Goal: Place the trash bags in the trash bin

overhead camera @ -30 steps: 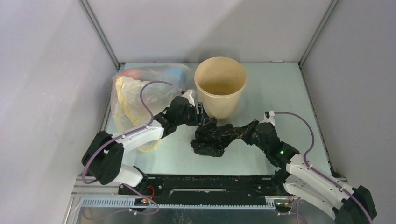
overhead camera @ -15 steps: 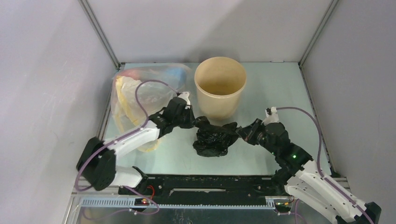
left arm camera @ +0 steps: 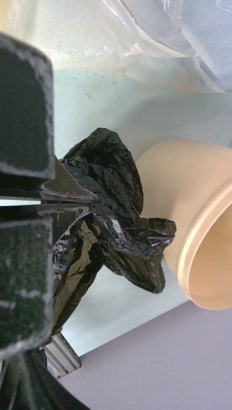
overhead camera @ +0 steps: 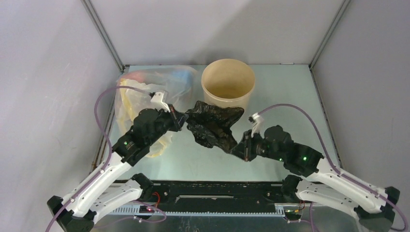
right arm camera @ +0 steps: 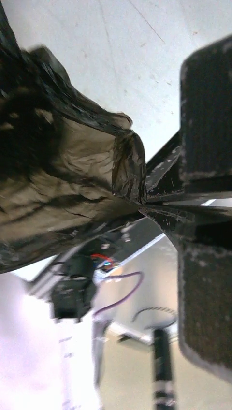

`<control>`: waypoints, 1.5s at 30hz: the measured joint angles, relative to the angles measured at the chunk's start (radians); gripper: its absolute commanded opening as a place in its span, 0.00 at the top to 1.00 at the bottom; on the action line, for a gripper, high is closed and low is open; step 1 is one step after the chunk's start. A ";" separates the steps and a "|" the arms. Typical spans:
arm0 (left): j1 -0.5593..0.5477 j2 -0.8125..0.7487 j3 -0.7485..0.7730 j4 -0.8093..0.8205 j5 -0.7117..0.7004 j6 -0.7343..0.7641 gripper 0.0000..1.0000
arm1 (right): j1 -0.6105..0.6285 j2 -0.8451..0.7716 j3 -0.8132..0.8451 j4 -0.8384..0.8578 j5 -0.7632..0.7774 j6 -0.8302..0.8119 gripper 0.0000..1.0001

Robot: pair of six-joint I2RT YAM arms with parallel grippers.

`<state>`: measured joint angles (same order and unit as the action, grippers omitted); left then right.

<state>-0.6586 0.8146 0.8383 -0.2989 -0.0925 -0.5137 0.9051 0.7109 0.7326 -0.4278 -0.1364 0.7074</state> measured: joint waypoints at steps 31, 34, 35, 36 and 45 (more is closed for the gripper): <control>-0.003 -0.208 -0.405 0.041 0.235 -0.048 1.00 | 0.076 0.118 -0.124 0.116 0.268 -0.205 0.21; -0.003 -0.208 -0.405 0.032 0.212 -0.063 1.00 | 0.073 0.188 -0.136 0.196 0.211 -0.258 0.22; -0.003 -0.207 -0.405 0.026 0.204 -0.064 1.00 | 0.073 0.209 -0.137 0.223 0.197 -0.276 0.22; -0.003 -0.206 -0.405 0.022 0.199 -0.066 1.00 | 0.073 0.228 -0.137 0.249 0.180 -0.294 0.22; -0.003 -0.204 -0.405 -0.011 0.150 -0.074 1.00 | 0.000 0.310 -0.137 0.425 0.103 -0.344 0.21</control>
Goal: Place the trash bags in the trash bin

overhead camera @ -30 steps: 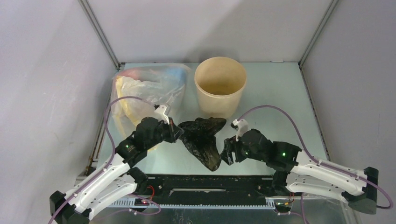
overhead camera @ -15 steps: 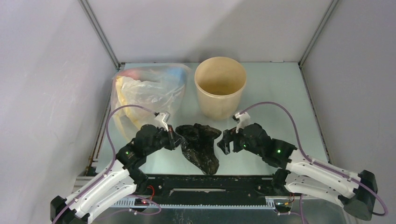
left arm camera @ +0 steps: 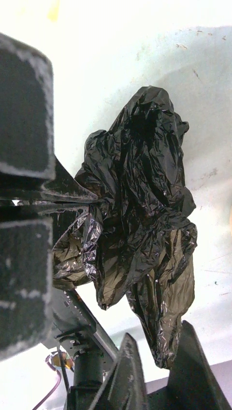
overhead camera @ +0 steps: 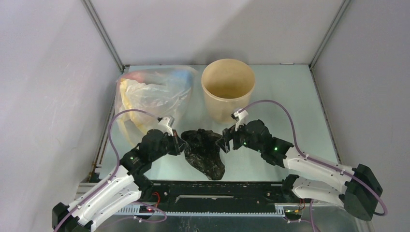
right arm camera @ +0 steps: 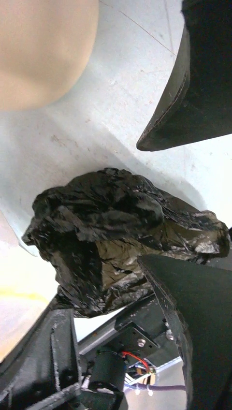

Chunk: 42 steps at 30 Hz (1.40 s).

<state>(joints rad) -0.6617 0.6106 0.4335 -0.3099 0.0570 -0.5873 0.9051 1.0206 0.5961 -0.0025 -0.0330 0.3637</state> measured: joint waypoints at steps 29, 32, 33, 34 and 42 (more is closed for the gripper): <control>0.013 -0.128 0.038 -0.151 -0.276 -0.071 1.00 | -0.124 -0.412 -0.003 -0.270 0.389 0.029 0.81; 0.016 -0.092 0.053 -0.122 -0.259 -0.068 1.00 | -0.129 -0.414 -0.002 -0.337 0.445 0.027 0.56; 0.018 -0.078 0.053 -0.117 -0.248 -0.067 1.00 | -0.132 -0.412 -0.002 -0.362 0.452 0.021 0.50; 0.019 -0.067 0.053 -0.115 -0.237 -0.068 1.00 | -0.132 -0.409 -0.002 -0.377 0.452 0.026 0.45; 0.019 -0.012 0.053 -0.077 -0.201 -0.068 1.00 | -0.048 -0.349 -0.005 -0.421 0.419 0.050 0.19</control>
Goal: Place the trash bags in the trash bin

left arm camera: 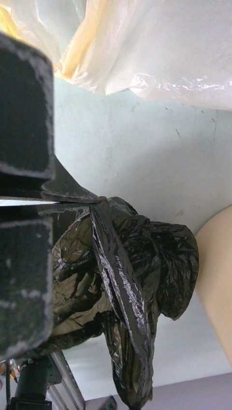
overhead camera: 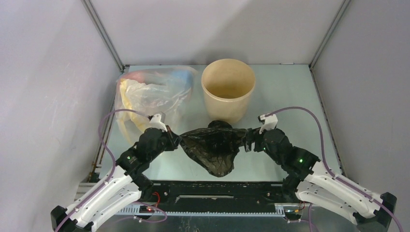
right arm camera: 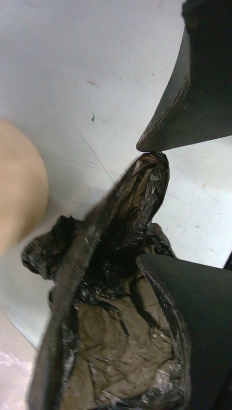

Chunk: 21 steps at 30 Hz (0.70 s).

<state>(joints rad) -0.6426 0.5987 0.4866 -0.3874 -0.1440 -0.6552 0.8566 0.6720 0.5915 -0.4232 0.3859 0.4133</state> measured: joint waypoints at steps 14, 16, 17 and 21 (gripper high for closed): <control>0.000 -0.012 -0.030 0.011 -0.011 0.000 0.98 | 0.063 -0.036 -0.154 0.082 -0.023 0.126 0.24; 0.000 -0.010 -0.033 0.010 -0.014 0.000 0.98 | 0.063 -0.049 -0.172 0.103 -0.053 0.121 0.32; 0.000 -0.008 -0.033 0.011 -0.018 0.000 0.97 | 0.063 -0.054 -0.175 0.114 -0.071 0.114 0.38; 0.000 0.008 -0.033 0.011 -0.030 0.000 0.92 | 0.063 -0.072 -0.176 0.179 -0.131 0.082 0.72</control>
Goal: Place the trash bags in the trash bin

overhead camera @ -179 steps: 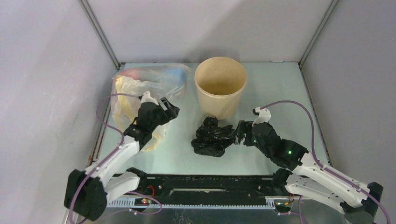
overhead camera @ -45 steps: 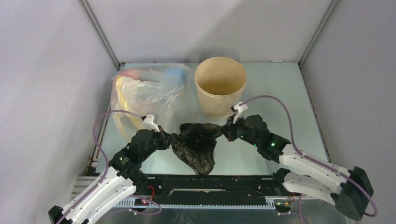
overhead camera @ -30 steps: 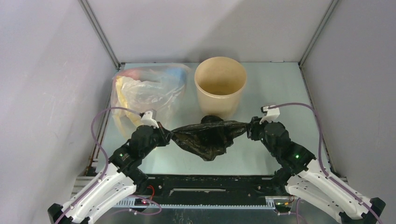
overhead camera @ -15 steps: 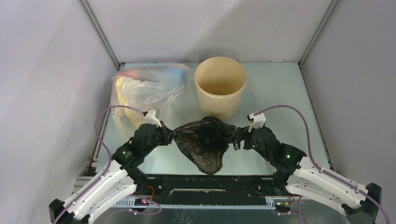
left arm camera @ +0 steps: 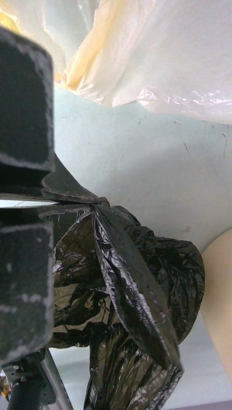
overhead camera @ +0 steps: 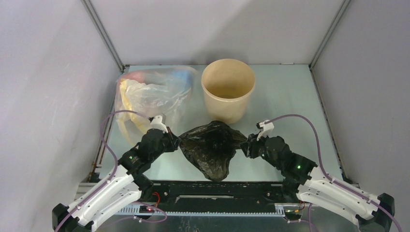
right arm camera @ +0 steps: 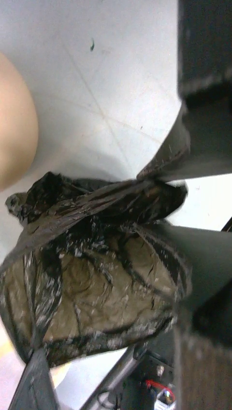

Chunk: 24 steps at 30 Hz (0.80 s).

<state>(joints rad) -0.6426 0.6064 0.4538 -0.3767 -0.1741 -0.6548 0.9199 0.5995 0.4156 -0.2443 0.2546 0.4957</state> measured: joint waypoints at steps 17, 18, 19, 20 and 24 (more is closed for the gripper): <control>-0.003 0.000 0.162 0.080 0.071 0.162 0.00 | -0.004 0.079 0.135 0.033 -0.123 -0.144 1.00; -0.009 0.008 0.162 0.119 0.101 0.175 0.00 | -0.007 0.086 0.141 0.032 -0.133 -0.153 1.00; -0.025 0.027 0.162 0.164 0.134 0.195 0.00 | -0.010 0.093 0.147 0.029 -0.143 -0.160 1.00; -0.043 0.049 0.162 0.200 0.157 0.215 0.00 | -0.015 0.101 0.153 0.028 -0.153 -0.167 1.00; -0.143 0.167 0.178 0.301 0.222 0.331 0.00 | -0.038 0.132 0.167 0.023 -0.199 -0.180 1.00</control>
<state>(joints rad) -0.7853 0.7734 0.6319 -0.0753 0.0483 -0.3237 0.8822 0.7315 0.5827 -0.2214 0.0559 0.3157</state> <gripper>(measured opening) 0.996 0.007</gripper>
